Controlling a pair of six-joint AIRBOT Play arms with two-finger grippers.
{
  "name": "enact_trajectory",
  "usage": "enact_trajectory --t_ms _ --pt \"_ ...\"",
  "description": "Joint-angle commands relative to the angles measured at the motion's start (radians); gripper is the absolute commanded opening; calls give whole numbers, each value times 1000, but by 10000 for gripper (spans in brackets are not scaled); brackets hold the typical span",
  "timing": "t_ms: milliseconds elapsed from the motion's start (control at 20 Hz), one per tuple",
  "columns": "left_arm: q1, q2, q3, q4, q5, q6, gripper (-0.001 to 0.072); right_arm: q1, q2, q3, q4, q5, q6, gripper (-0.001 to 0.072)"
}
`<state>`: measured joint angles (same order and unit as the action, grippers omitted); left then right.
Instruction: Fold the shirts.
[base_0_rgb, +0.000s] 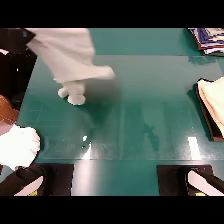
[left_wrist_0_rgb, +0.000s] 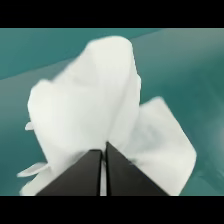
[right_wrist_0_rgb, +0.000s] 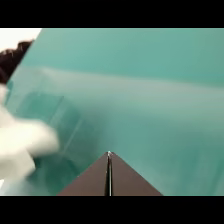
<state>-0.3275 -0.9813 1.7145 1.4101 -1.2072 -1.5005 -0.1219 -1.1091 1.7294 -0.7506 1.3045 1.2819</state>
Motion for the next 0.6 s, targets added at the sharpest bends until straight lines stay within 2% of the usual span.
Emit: enact_trajectory --t_ms 0,150,250,300,350,550 --pt "-239 -99 53 8 3 -23 21 0 0 76 -1 -10 1 18" --pt "-405 -281 53 -66 2 -25 25 0 0 80 -2 26 1 17" --pt "-476 -404 53 -146 0 9 46 0 0 80 -2 57 1 17" --pt "-497 -458 53 -175 2 16 326 0 0 80 -4 71 1 18" --pt "-503 -497 53 -182 1 15 544 0 0 80 -8 85 1 18" --pt "-399 -516 56 -93 -59 16 537 -1 0 80 -11 121 1 17"
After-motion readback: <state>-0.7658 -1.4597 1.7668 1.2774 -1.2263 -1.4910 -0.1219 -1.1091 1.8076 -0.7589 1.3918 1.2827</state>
